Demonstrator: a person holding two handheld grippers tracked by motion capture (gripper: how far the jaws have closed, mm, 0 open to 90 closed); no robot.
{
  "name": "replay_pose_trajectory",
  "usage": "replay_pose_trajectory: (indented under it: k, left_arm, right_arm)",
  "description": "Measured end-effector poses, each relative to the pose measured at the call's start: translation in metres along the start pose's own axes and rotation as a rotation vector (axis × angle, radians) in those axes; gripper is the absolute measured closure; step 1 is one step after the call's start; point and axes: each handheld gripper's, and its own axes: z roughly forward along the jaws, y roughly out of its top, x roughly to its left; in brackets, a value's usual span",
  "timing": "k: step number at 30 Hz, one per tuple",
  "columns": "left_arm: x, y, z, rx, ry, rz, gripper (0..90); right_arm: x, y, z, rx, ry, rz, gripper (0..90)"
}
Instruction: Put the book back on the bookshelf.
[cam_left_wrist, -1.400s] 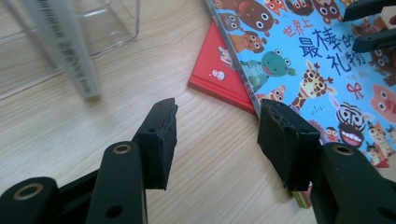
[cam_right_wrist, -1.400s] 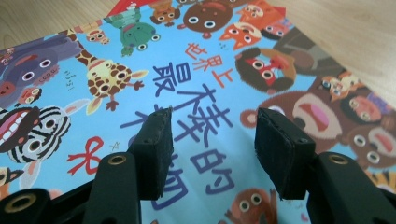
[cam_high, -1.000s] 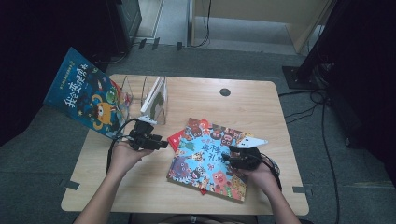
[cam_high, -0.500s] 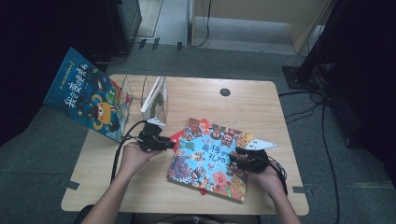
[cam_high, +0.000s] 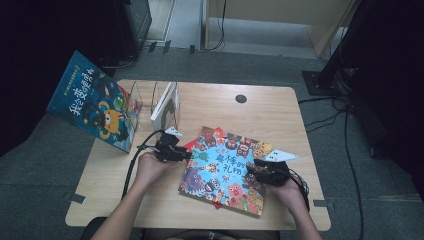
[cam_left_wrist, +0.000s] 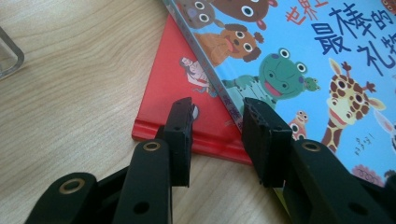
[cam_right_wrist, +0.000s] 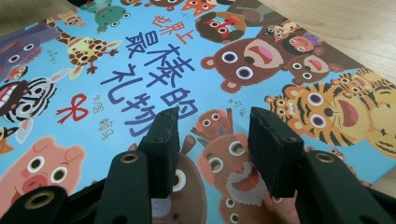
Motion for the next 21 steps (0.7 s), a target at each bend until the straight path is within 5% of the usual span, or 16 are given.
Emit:
replay_pose_trajectory:
  k: [6,9,14,17,21]
  left_arm:
    - [0.000,0.000,0.000,0.002,0.011,-0.022,63.1]
    - [-0.007,0.000,0.001,0.006,0.060,0.023,62.0]
    - [-0.007,-0.007,0.001,-0.041,0.057,0.033,62.1]
    - [-0.011,-0.011,0.002,-0.065,0.089,0.064,62.8]
    - [-0.009,-0.011,0.001,-0.071,0.093,0.025,67.4]
  right_arm:
    - [0.000,-0.001,-0.002,0.009,-0.012,-0.016,56.7]
    - [-0.001,-0.001,-0.004,0.010,-0.008,0.005,59.7]
    - [-0.003,-0.001,-0.006,0.019,-0.010,0.027,66.6]
    - [-0.006,-0.001,-0.008,0.026,-0.013,0.047,73.2]
    - [-0.010,-0.002,-0.010,0.034,-0.035,0.046,81.5]
